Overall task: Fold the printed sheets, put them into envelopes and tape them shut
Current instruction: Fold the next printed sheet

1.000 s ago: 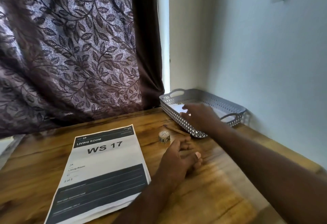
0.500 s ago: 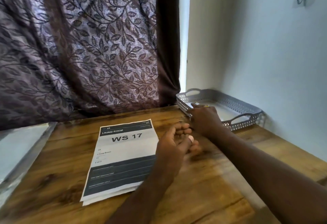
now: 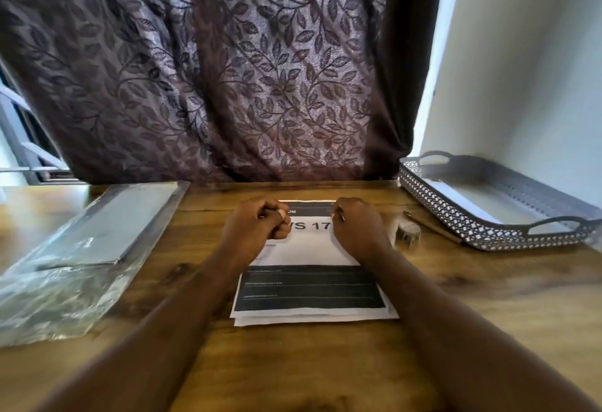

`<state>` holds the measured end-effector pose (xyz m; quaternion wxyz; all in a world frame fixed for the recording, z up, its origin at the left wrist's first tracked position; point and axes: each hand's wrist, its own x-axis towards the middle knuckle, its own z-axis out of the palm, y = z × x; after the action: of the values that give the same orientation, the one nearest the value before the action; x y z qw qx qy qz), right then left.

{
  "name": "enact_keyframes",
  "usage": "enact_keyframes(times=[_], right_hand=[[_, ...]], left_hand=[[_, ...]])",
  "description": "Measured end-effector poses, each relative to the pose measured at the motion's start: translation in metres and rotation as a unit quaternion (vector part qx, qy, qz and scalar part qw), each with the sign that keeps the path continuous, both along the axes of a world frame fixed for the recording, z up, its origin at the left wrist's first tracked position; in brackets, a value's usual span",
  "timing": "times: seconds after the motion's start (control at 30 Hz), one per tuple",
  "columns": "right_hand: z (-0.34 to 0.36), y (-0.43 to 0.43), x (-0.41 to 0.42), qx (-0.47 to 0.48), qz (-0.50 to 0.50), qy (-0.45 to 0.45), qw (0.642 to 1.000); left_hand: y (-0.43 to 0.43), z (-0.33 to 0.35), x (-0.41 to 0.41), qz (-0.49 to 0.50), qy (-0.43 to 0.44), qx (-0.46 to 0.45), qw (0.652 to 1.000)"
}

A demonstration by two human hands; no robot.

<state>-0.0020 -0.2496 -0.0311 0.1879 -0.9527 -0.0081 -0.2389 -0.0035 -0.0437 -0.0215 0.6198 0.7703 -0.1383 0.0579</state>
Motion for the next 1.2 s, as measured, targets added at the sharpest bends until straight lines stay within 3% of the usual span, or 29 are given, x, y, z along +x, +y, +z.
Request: enact_keyframes(times=[0.17,0.33,0.5,0.73,0.83,0.9,1.03,1.2], right_hand=[[-0.002,-0.004,0.022,-0.018,-0.077,0.022,0.997],[-0.007,-0.009,0.043,0.011,-0.132,0.123,0.983],[-0.008,-0.011,0.049,0.099,-0.131,0.071,0.984],[-0.007,-0.018,0.045,0.157,-0.07,0.008,0.985],[-0.003,-0.026,0.039,0.21,-0.027,-0.014,0.977],[0.004,-0.033,0.033,0.27,0.007,-0.037,0.962],[0.007,-0.045,0.016,0.392,0.076,-0.036,0.916],[0.003,-0.047,0.008,0.454,0.1,0.002,0.885]], left_hand=[[0.012,-0.012,0.017,0.004,0.017,0.018,1.0],[0.012,-0.022,0.027,-0.019,0.043,0.049,0.998],[0.011,-0.023,0.03,-0.018,0.039,0.075,0.996],[0.014,-0.023,0.029,-0.011,0.027,0.049,0.998],[0.017,-0.016,0.03,0.143,-0.105,0.056,0.982],[0.021,-0.013,0.033,0.198,-0.114,0.023,0.973],[0.029,-0.019,0.042,0.125,-0.007,-0.069,0.99],[0.024,-0.024,0.048,0.053,0.002,-0.05,0.997]])
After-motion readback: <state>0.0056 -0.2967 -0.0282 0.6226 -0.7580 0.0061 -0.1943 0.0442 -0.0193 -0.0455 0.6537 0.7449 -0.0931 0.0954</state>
